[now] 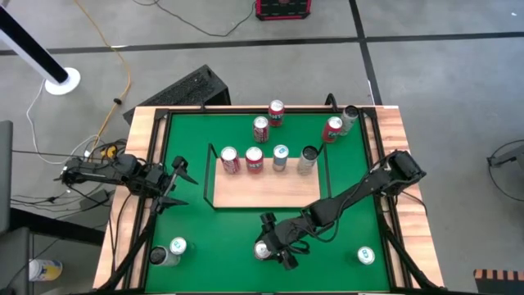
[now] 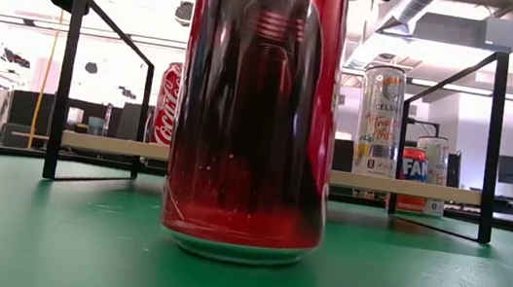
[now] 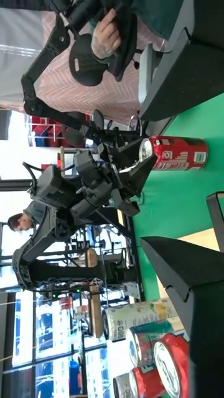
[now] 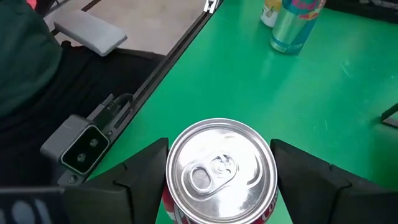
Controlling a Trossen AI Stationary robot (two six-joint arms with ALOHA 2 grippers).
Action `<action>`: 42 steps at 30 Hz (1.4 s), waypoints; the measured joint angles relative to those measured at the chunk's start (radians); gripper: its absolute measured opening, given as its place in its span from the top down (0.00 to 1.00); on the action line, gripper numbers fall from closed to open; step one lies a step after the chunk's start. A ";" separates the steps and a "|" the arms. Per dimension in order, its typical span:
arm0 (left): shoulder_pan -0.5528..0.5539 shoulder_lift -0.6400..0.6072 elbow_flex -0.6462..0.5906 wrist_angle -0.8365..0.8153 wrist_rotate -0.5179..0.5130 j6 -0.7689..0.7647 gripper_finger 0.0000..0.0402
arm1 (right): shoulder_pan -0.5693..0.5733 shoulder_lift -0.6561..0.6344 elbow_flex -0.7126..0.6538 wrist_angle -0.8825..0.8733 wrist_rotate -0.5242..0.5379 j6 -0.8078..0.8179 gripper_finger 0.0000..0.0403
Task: Place canned beverage on shelf
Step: Put the bottom red-white soda can on the shelf aligned with the other red-white soda can
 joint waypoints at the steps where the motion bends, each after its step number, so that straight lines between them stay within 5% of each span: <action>1: 0.000 0.000 0.000 0.000 0.000 0.000 0.24 | -0.001 -0.008 -0.002 -0.001 0.000 -0.002 0.29; 31: 0.000 0.000 0.000 -0.042 0.008 0.002 0.24 | -0.337 -0.065 0.074 -0.003 0.032 0.067 0.29; 42: 0.000 0.000 0.000 -0.046 0.008 0.002 0.24 | -0.369 -0.051 0.075 -0.005 0.033 0.085 0.26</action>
